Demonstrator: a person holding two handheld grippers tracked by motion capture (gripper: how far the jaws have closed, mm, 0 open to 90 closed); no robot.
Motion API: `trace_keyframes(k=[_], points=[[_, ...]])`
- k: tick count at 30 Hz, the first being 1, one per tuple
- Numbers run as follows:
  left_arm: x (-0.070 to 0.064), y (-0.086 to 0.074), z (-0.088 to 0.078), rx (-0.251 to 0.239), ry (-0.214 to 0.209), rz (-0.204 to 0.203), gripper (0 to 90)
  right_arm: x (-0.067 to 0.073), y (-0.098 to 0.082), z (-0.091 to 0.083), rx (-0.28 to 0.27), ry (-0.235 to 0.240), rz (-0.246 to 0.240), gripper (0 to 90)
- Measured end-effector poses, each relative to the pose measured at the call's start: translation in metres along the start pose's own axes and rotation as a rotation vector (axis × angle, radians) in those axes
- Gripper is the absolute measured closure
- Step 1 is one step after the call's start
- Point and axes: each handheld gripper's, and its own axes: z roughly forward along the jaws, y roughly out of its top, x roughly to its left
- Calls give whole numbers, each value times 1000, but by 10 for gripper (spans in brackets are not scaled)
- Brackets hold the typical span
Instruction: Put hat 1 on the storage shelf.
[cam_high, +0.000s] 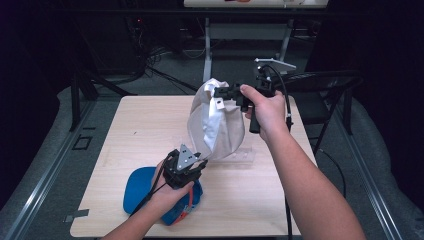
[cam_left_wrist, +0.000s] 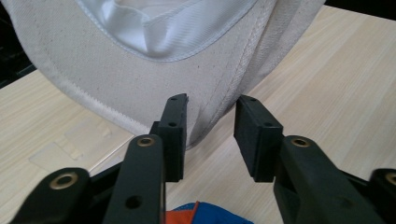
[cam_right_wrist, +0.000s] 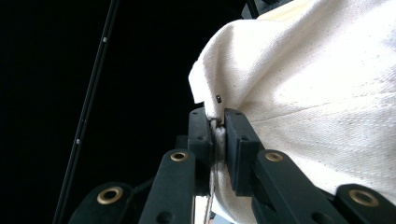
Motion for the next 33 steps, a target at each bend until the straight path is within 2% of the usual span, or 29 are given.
trace_keyframes(k=[8, 13, 19, 23, 25, 33], points=[[14, 2, -8, -16, -1, -2, 752, 3, 3, 4, -10, -3, -4, 819], [23, 6, -15, -20, -11, 28, 794, 7, 6, 6, -22, -4, -6, 819], [33, 13, -21, -12, -52, 57, 829, 8, 10, 8, -37, -7, -2, 819], [43, 14, -20, -13, -92, 35, 835, 8, 12, 11, -45, -12, -6, 819], [49, 13, -19, -16, -119, 6, 835, 8, 13, 13, -48, -16, -7, 819], [63, 7, -17, -3, -157, -48, 835, 3, 14, 24, -37, -31, -1, 819]])
